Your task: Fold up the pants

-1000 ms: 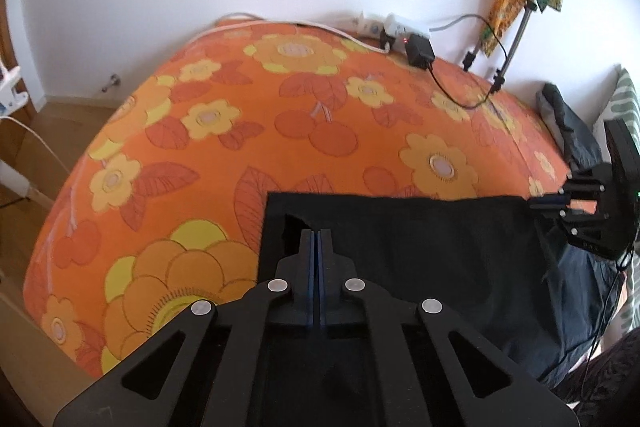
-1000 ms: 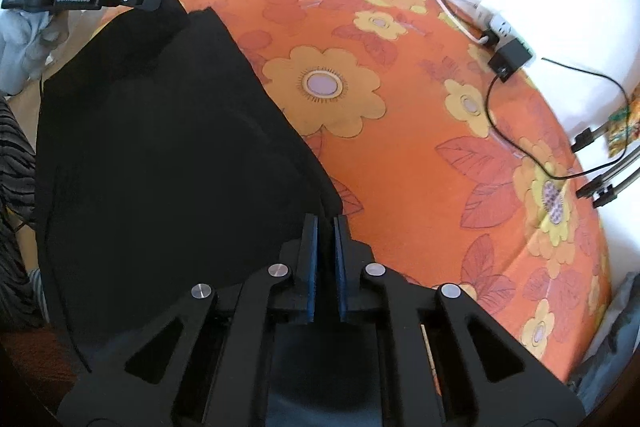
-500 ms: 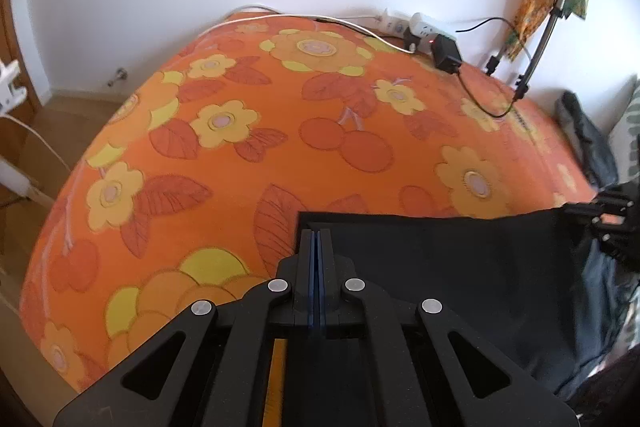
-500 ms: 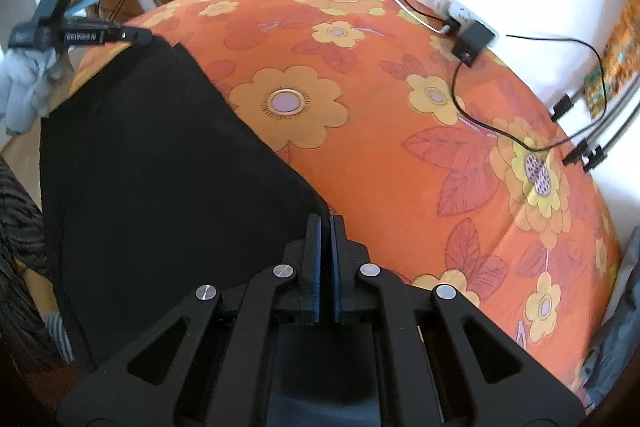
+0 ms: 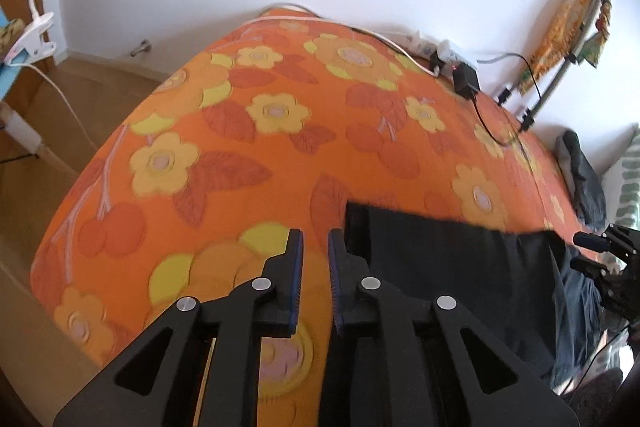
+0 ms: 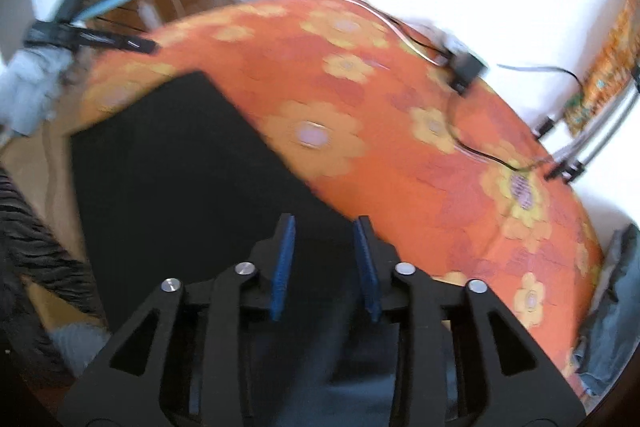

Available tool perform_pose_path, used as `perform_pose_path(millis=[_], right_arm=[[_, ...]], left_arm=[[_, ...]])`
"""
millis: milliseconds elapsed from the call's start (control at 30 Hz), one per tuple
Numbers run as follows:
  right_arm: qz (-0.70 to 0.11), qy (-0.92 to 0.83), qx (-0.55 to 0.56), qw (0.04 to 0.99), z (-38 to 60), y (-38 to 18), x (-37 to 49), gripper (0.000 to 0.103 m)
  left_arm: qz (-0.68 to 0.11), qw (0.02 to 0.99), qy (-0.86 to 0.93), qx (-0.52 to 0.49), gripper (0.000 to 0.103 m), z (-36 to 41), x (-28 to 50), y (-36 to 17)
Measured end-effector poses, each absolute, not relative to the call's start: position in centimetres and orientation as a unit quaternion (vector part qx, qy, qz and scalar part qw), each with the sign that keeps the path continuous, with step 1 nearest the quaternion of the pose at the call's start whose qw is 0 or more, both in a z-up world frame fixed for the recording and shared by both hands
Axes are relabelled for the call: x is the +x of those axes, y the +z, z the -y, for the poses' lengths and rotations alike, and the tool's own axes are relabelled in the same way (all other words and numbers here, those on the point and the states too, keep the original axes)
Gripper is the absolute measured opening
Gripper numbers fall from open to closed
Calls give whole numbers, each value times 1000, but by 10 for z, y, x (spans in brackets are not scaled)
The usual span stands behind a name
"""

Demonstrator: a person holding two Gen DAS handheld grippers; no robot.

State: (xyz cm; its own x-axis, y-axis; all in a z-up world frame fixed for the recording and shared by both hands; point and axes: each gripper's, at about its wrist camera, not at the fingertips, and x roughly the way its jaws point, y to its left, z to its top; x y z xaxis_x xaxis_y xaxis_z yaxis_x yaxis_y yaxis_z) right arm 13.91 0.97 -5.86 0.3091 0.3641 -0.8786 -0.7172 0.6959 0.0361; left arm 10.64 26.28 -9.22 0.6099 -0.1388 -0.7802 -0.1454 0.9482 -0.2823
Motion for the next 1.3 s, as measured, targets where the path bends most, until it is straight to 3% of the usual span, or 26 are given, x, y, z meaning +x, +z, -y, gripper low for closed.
perform_pose_path(millis=[67,167,233,633,667,800,1067,1300], right_arm=[[-469,373,-182,779,-26,-50,119,34],[-465,424,-166,759,-53,-42,89,36],[-463,450,-157,747,-72,-42,72,50],[-443,506,-204,712,-187,-79,19,51],[-442,505,-213,710,-194,-84,16,50],[-446,497,-224,710,-212,-99,20,21],[-468,491,-164,716,-221,-108,42,18],[-473,488,-152,718,-210,-106,41,24]], left_arm=[[-448,878,-8,-169,13,-262,95,-91],[-456,870,-20,-184,26,-259,79,-90],[-462,865,-27,-193,26,-257,67,-89],[-478,843,-36,-244,26,-267,31,-94],[-482,838,-38,-254,26,-269,29,-98],[-490,825,-39,-280,26,-277,23,-107],[-500,802,-57,-321,26,-280,17,-119],[-528,782,-67,-324,26,-271,21,-132]])
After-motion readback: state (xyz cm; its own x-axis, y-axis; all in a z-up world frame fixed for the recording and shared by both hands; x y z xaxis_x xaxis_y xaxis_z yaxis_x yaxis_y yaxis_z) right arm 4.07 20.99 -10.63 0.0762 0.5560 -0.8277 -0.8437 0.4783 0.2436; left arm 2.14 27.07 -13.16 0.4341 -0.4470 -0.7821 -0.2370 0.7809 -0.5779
